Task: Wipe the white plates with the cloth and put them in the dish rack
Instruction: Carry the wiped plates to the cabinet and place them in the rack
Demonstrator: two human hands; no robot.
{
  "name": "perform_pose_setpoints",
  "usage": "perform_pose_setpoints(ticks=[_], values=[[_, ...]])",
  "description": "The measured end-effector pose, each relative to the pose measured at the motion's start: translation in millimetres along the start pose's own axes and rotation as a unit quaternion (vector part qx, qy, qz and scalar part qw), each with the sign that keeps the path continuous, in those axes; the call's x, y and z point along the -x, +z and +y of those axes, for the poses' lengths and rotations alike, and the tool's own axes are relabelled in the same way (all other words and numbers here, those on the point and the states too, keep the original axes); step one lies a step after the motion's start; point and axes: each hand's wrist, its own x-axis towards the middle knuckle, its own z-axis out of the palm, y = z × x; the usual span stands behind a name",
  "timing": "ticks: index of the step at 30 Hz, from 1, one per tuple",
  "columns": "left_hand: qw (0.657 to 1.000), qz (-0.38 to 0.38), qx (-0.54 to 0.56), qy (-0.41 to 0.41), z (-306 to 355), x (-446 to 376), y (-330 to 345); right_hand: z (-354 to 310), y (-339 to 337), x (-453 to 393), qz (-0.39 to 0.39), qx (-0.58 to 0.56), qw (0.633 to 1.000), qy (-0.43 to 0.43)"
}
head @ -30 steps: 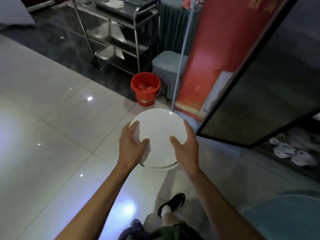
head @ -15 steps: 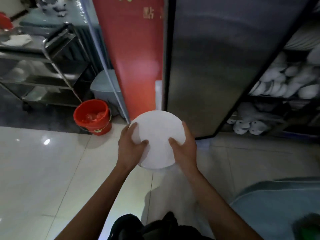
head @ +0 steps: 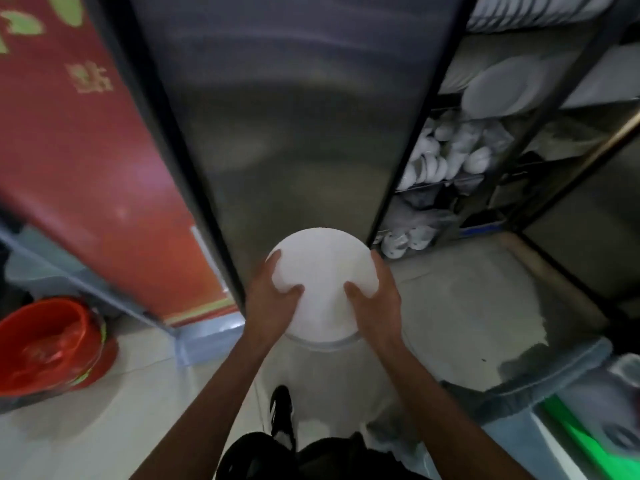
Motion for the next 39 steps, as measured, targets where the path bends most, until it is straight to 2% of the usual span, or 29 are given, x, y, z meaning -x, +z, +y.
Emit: perform_pose_setpoints(ticks=[2, 5, 9, 15, 29, 39], values=[[1.0, -0.012, 0.008, 0.001, 6.9, -19.2, 8.5, -5.1, -1.4, -11.6, 0.016, -0.001, 1.0, 0.006], [0.996, -0.078, 0.046, 0.018, 25.7, -64.8, 41.8, -5.1, -8.2, -48.7, 0.077, 0.011, 0.997, 0.023], [0.989, -0.142, 0.03, 0.039, 53.3, -102.9, 82.1, -3.8, -27.5, -82.2, 0.141, 0.004, 0.988, 0.068], [0.974, -0.206, 0.012, 0.088, 94.4, -158.8, 161.3, 8.8, -65.5, -144.7, 0.212, -0.035, 0.972, 0.091], [0.951, -0.267, 0.003, 0.156, 201.2, -208.3, 324.0, 40.7, -188.3, -265.1, 0.294, -0.06, 0.949, 0.096], [0.946, -0.294, 0.038, 0.135, 239.7, -258.3, 407.1, 55.8, -230.4, -349.7, 0.3, -0.066, 0.945, 0.115]])
